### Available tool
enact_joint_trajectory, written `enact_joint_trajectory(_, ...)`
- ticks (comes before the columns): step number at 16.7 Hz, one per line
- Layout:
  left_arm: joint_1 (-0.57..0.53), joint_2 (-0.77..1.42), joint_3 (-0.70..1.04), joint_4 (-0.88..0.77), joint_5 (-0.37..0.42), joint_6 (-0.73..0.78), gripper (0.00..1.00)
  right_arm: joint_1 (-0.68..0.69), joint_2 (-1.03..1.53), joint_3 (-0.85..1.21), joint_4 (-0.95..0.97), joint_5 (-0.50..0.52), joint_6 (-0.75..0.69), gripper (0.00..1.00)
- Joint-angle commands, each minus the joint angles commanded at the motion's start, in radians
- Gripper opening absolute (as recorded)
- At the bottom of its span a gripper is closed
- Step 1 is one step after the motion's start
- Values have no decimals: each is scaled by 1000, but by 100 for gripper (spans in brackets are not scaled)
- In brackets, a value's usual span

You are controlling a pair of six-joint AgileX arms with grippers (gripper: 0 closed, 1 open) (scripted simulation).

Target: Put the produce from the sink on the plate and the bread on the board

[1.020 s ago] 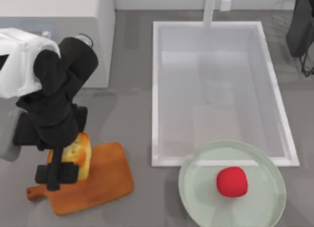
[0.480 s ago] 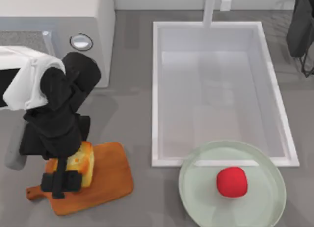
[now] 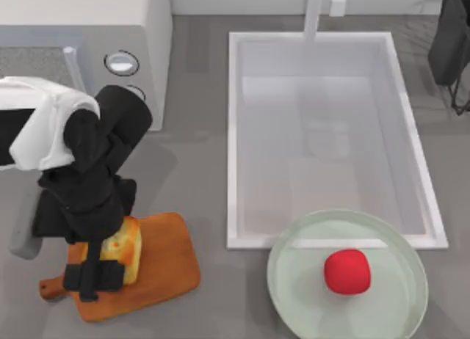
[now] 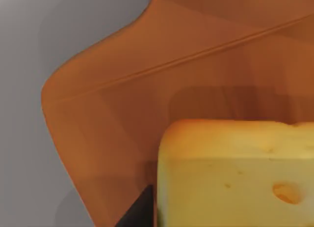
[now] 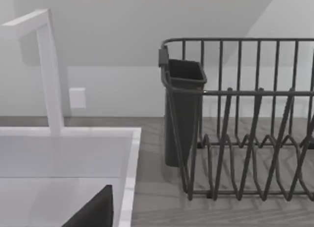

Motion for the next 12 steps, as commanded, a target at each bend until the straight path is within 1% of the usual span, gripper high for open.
enact_joint_trajectory(11, 0, 0, 0, 0, 0, 0, 98, 0, 0, 0, 0, 0, 0, 100)
enact_joint_trajectory(12, 0, 0, 0, 0, 0, 0, 100, 0, 0, 0, 0, 0, 0, 100)
